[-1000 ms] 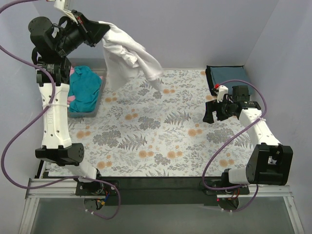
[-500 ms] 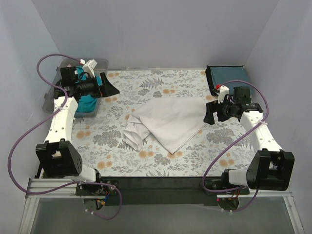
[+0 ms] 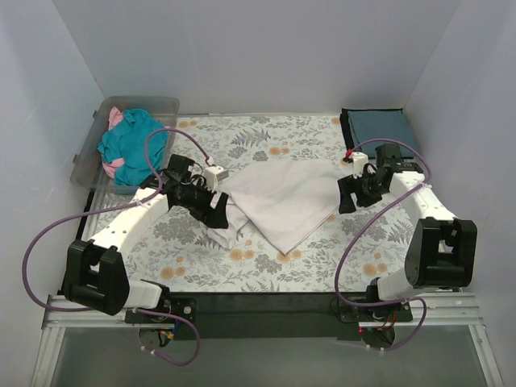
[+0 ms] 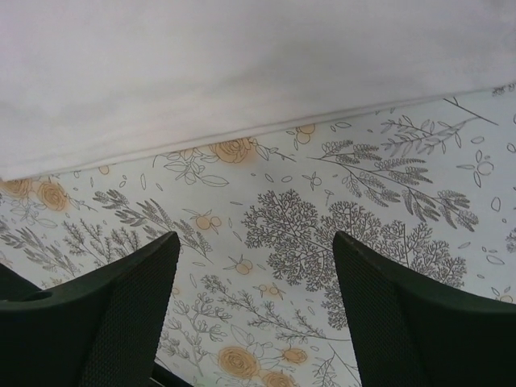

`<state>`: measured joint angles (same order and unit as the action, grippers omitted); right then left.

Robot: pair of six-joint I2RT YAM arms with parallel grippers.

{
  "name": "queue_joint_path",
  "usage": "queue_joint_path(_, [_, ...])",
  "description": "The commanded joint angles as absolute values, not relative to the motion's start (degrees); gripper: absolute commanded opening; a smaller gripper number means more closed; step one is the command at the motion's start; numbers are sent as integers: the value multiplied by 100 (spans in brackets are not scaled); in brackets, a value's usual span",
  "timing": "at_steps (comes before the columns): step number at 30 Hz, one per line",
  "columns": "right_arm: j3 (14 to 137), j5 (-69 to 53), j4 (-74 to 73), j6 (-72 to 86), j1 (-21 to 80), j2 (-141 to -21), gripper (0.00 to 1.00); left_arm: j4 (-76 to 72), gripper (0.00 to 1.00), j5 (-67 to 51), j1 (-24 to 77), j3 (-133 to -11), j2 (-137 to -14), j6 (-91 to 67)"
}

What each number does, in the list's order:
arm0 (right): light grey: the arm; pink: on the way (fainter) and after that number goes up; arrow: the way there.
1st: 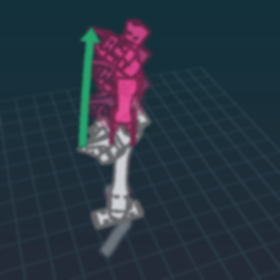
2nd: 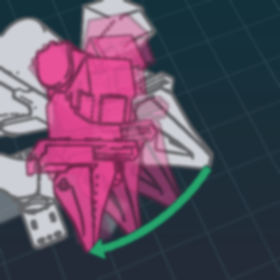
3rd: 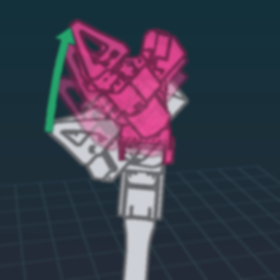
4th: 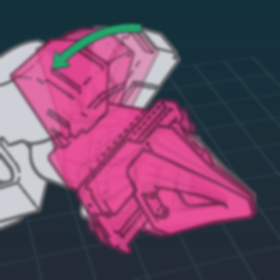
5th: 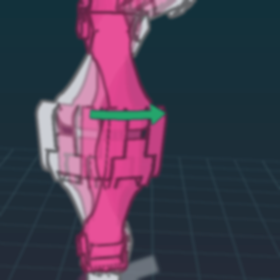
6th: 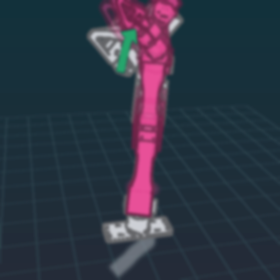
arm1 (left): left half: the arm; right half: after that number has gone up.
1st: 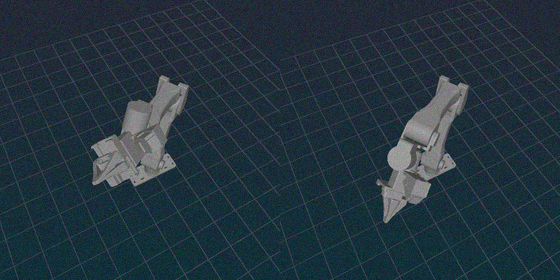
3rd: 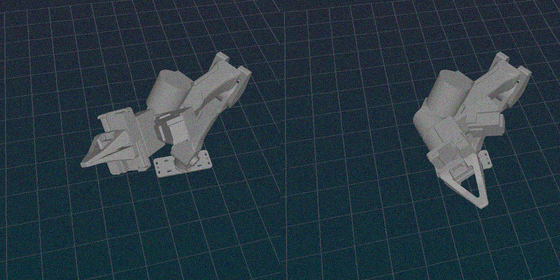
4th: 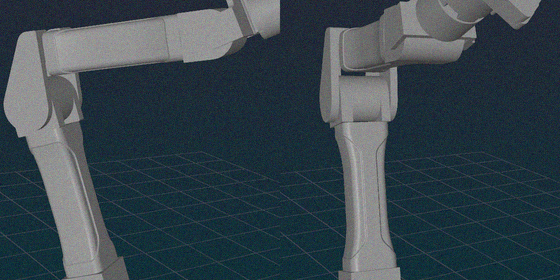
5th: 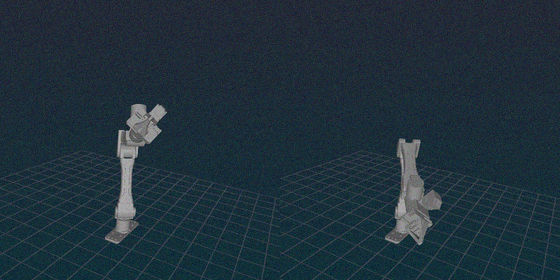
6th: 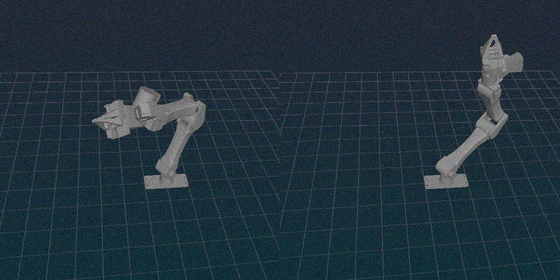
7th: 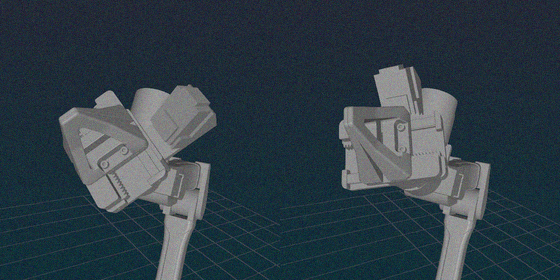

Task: Fold and stack the t-shirts
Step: Move the tshirt to the center of the board

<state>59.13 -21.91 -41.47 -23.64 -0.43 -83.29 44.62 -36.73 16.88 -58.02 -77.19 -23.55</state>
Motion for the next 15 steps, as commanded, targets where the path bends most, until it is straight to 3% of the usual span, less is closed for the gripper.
queue_joint_path(1, [6267,-2566,-4368,-2444,420,-8420,81,4290,78,-2760,1854,-5450,-7497,-2127])
queue_joint_path(8, [6188,-2479,-4342,-2452,2501,-8613,71,3745,73,-2171,1890,-4861,-7532,-2845])
queue_joint_path(15, [6257,-2048,-4078,-2320,4024,-9026,69,3884,72,-2926,995,-5316,-8076,-3489])
